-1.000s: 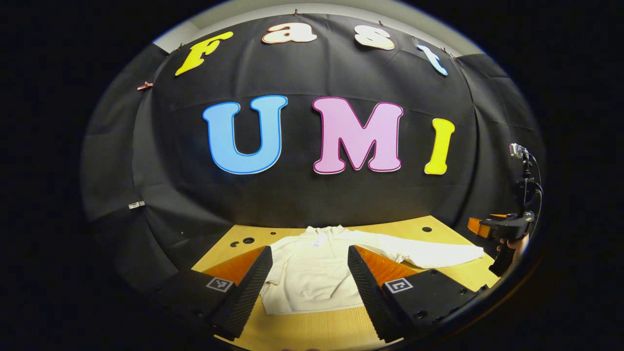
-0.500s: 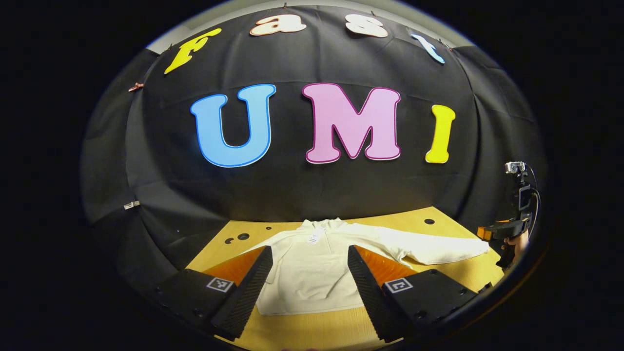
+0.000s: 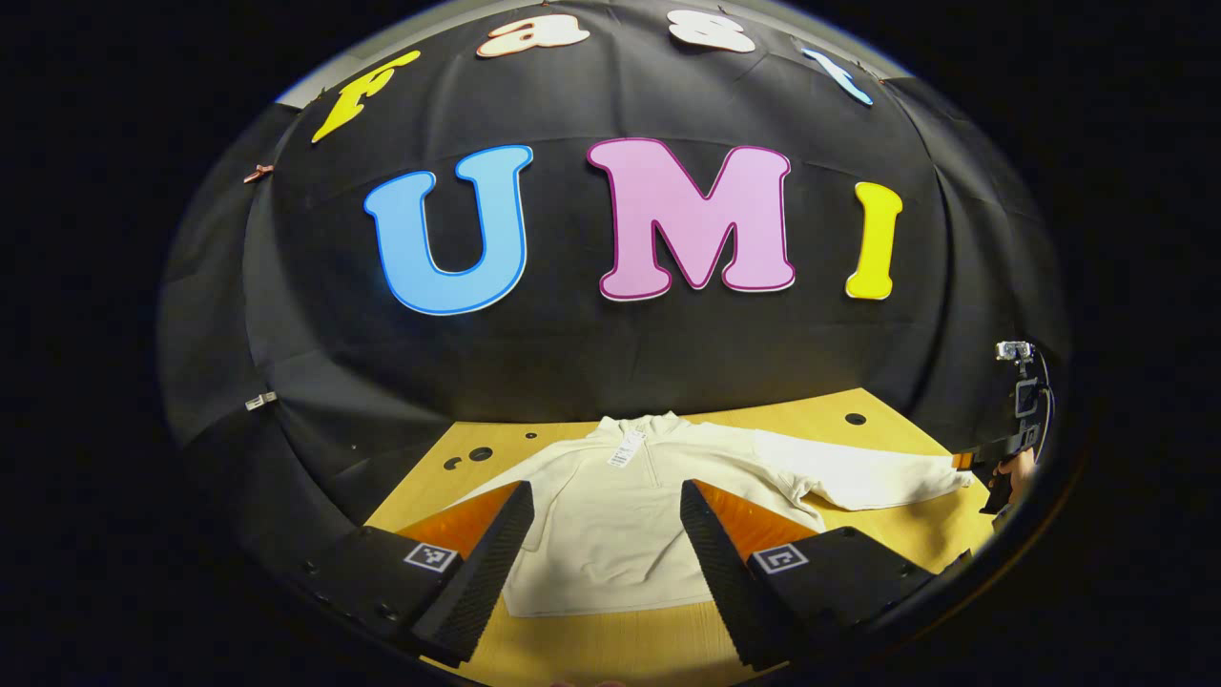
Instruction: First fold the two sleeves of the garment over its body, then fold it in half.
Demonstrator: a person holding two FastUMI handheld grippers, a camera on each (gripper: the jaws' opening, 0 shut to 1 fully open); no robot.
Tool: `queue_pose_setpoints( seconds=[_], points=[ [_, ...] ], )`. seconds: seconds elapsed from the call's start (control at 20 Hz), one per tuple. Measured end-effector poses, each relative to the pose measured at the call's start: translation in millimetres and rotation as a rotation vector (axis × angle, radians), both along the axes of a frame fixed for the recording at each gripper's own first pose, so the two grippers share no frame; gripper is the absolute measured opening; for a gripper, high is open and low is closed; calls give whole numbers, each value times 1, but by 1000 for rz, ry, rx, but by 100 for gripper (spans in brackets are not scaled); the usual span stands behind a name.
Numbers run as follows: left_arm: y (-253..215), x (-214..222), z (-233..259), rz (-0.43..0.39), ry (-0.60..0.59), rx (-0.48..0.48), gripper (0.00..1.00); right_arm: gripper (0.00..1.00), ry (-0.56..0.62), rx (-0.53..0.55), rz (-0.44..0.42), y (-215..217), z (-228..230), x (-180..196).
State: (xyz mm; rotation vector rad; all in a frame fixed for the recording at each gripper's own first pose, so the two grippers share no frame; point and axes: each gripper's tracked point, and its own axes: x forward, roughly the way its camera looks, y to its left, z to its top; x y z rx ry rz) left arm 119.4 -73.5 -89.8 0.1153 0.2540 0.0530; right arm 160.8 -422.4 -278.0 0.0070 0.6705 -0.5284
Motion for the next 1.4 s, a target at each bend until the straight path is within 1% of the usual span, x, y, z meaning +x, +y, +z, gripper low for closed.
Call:
queue_pose_setpoints(
  seconds=[0.05, 0.2, 0.3, 0.4, 0.5, 0.55, 0.6, 0.75, 0.8, 0.85, 0.9, 0.95, 1.0, 1.05, 1.1, 1.15, 1.25, 1.4],
  points=[
    [-3, 1, -2, -1, 9, 4, 96, 98, 31, 10, -10, -7, -10, -3],
    [-13, 11, -5, -15, 23, 21, 96, 98, 94, 76, -49, -18, -35, -7],
    [-20, 17, -1, -32, 18, 38, 99, 98, 106, 120, -87, -26, -43, -10],
    [-26, 20, 2, -54, 8, 68, 100, 98, 109, 136, -109, -29, -49, -12],
    [-31, 22, -1, -75, 17, 77, 99, 99, 93, 189, -109, -27, -50, -11],
    [-32, 22, -3, -78, 22, 72, 99, 97, 91, 211, -114, -31, -49, -16],
    [-33, 22, -4, -78, 28, 64, 99, 96, 84, 202, -104, -34, -46, -16],
    [-34, 19, -3, -79, 21, 56, 100, 96, 89, 195, -78, -27, -49, -11],
    [-34, 18, -2, -80, 19, 51, 100, 90, 88, 203, -69, -23, -50, -8],
    [-33, 16, -3, -80, 21, 47, 99, 74, 85, 201, -53, -15, -53, 0],
    [-31, 14, -4, -81, 24, 44, 99, 71, 91, 197, -37, -7, -58, 7],
    [-28, 13, -4, -79, 28, 41, 100, 41, 94, 177, -22, -5, -55, 5],
    [-25, 12, -4, -77, 32, 40, 100, 36, 106, 146, -19, -5, -54, 5],
    [-21, 10, -4, -74, 31, 39, 100, 24, 108, 130, -12, -6, -52, 7],
    [-17, 9, -3, -70, 31, 38, 100, 24, 116, 120, -16, -5, -51, 5],
    [-13, 9, -4, -63, 32, 37, 100, 16, 117, 130, -22, -4, -51, 7],
    [-3, 8, -6, -48, 40, 32, 100, 10, 118, 140, -20, -2, -50, 8],
    [11, 9, -6, -32, 42, 29, 100, 9, 125, 116, -21, 0, -46, 7]
  ],
)
